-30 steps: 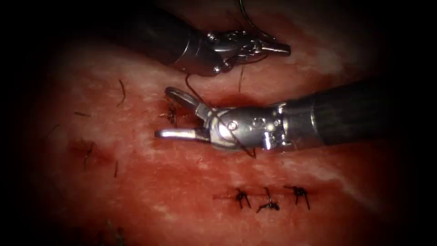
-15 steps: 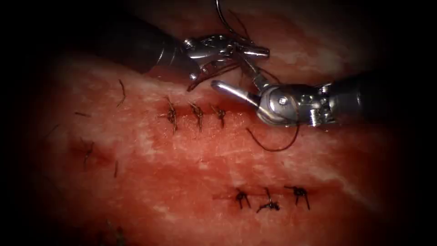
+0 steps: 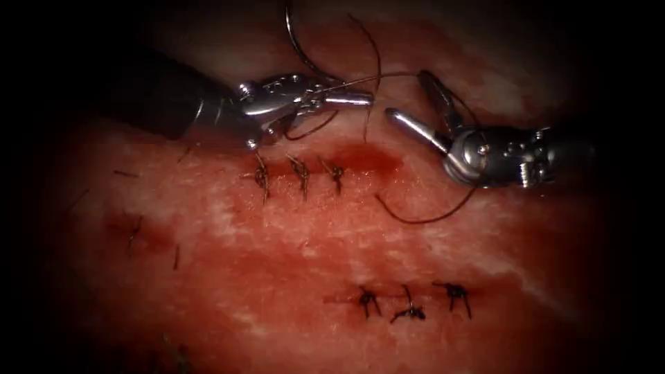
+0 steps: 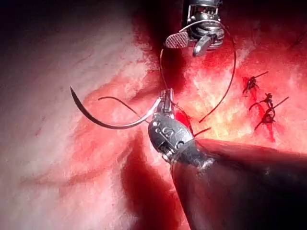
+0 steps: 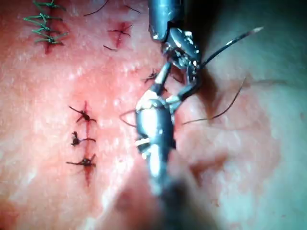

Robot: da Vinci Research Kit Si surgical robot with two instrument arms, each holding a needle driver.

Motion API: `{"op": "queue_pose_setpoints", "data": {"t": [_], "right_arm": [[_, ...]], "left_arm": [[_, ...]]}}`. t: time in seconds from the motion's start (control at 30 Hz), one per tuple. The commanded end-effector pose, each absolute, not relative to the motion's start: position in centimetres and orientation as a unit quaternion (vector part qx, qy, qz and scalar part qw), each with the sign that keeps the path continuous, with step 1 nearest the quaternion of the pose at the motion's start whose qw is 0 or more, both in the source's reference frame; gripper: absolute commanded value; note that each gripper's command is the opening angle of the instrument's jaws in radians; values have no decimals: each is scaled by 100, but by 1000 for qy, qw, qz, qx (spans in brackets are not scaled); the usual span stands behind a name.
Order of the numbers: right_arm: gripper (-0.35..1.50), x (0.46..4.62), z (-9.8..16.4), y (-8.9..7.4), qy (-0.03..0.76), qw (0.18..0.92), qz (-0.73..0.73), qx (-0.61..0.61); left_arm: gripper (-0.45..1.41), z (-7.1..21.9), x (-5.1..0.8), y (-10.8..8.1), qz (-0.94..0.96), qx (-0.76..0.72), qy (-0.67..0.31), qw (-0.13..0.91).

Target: Wound Closure

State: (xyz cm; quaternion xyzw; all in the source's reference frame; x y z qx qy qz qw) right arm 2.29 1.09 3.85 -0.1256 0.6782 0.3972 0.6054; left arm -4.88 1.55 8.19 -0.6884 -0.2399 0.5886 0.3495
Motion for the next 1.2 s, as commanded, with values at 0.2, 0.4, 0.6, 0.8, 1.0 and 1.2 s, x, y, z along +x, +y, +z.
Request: {"op": "queue_pose_setpoints", "data": {"t": [0.2,0.4,0.6,0.8,1.0,1.2], "right_arm": [[116,234,392,100,672,609,408,-109],[119,237,389,104,665,606,434,-50],[118,238,381,120,663,601,444,-48],[113,235,403,129,638,601,471,-99],[111,236,399,142,635,604,458,-150],[108,243,401,138,596,655,436,-160]], "left_arm": [[-45,818,-501,123,592,-690,-235,345],[-45,819,-501,107,602,-686,-228,339],[-45,831,-508,86,617,-677,-222,334],[-45,817,-496,65,634,-661,-229,331],[-45,771,-493,36,685,-623,-206,316],[-45,742,-500,24,731,-584,-171,309]]}}
